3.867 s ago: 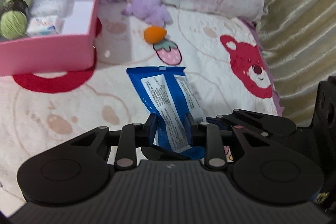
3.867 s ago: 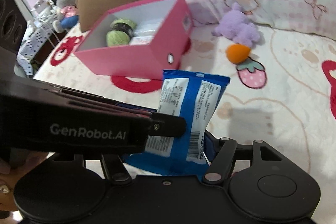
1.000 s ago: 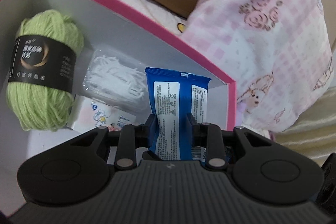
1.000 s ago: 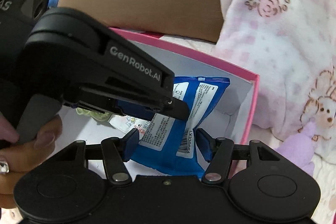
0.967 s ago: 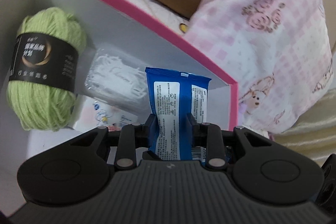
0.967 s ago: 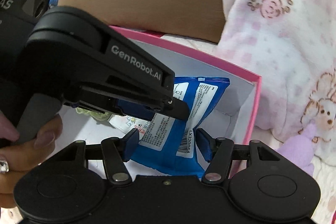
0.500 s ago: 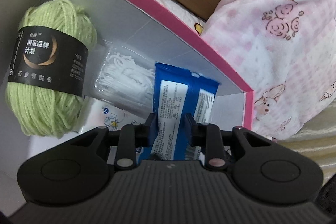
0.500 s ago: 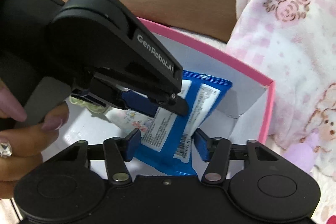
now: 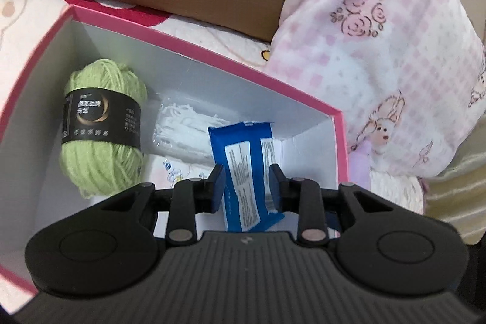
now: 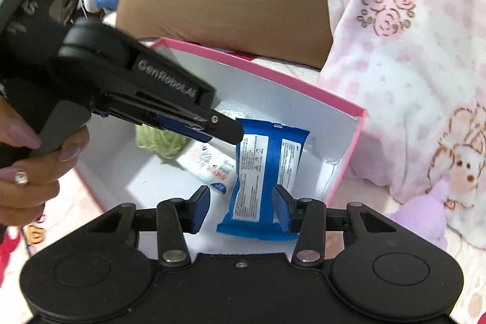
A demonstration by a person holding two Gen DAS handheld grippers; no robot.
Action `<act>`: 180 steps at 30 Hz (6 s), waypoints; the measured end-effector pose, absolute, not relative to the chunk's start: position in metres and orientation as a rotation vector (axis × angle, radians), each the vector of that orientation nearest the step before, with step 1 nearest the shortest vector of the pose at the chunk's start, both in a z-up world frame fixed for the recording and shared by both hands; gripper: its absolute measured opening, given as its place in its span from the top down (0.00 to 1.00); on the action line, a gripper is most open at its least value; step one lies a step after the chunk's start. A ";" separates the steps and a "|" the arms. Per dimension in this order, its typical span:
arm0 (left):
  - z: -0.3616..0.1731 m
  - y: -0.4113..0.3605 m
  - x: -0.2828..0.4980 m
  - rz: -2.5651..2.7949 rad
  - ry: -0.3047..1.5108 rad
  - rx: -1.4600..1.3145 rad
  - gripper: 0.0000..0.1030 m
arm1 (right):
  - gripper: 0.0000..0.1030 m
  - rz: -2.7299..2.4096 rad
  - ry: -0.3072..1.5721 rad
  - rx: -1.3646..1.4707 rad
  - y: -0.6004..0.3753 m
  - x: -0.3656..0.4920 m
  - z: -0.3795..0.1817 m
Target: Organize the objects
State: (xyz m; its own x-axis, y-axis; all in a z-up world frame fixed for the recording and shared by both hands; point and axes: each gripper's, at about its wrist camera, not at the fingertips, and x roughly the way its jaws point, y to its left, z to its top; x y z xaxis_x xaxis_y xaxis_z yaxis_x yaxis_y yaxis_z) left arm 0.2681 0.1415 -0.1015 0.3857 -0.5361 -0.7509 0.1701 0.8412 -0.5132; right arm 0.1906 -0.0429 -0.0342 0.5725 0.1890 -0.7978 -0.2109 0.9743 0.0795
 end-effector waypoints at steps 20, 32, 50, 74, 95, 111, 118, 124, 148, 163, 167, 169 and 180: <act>-0.034 0.143 0.196 -0.466 1.101 -0.171 0.70 | 0.38 0.362 0.923 0.000 -0.044 0.140 0.015; 0.017 0.141 0.148 -0.497 1.108 -0.018 0.57 | 0.35 0.345 0.868 -0.037 -0.044 0.097 0.049; 0.063 0.076 0.068 -0.631 1.129 0.286 0.47 | 0.33 0.336 0.848 -0.030 -0.080 0.019 0.091; 0.024 0.017 0.043 -0.808 1.183 0.223 0.46 | 0.33 0.198 0.861 0.064 -0.140 -0.034 0.037; -0.030 0.006 0.071 -0.769 0.995 0.007 0.46 | 0.31 0.126 0.786 -0.018 -0.147 -0.016 -0.034; -0.075 -0.042 0.104 -0.759 1.053 -0.147 0.46 | 0.31 0.096 0.851 -0.021 -0.163 0.027 -0.070; -0.092 -0.043 0.118 -0.712 1.003 -0.137 0.48 | 0.31 0.099 0.827 -0.052 -0.173 0.049 -0.083; -0.104 -0.052 0.126 -0.719 0.936 -0.113 0.48 | 0.31 0.105 0.658 -0.134 -0.163 0.053 -0.095; -0.150 -0.078 0.150 -0.648 0.930 -0.119 0.60 | 0.28 0.013 0.708 0.089 -0.196 0.073 -0.146; -0.160 -0.090 0.158 -0.658 0.997 -0.114 0.65 | 0.14 0.121 0.786 0.195 -0.204 0.082 -0.166; -0.159 -0.095 0.157 -0.666 0.994 -0.108 0.70 | 0.09 0.113 0.800 0.168 -0.198 0.081 -0.165; -0.158 -0.096 0.155 -0.677 0.990 -0.108 0.72 | 0.15 0.080 0.775 0.183 -0.200 0.078 -0.164; -0.155 -0.093 0.152 -0.717 0.994 -0.155 0.74 | 0.36 0.017 0.683 0.206 -0.212 0.078 -0.171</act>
State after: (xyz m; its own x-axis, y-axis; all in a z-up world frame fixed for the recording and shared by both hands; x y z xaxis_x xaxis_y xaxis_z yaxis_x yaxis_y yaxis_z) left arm 0.1524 -0.0935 -0.1554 0.3398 -0.6157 -0.7109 0.4803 0.7635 -0.4317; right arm 0.0782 -0.2116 -0.1706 0.7764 0.0832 -0.6247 0.0517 0.9795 0.1947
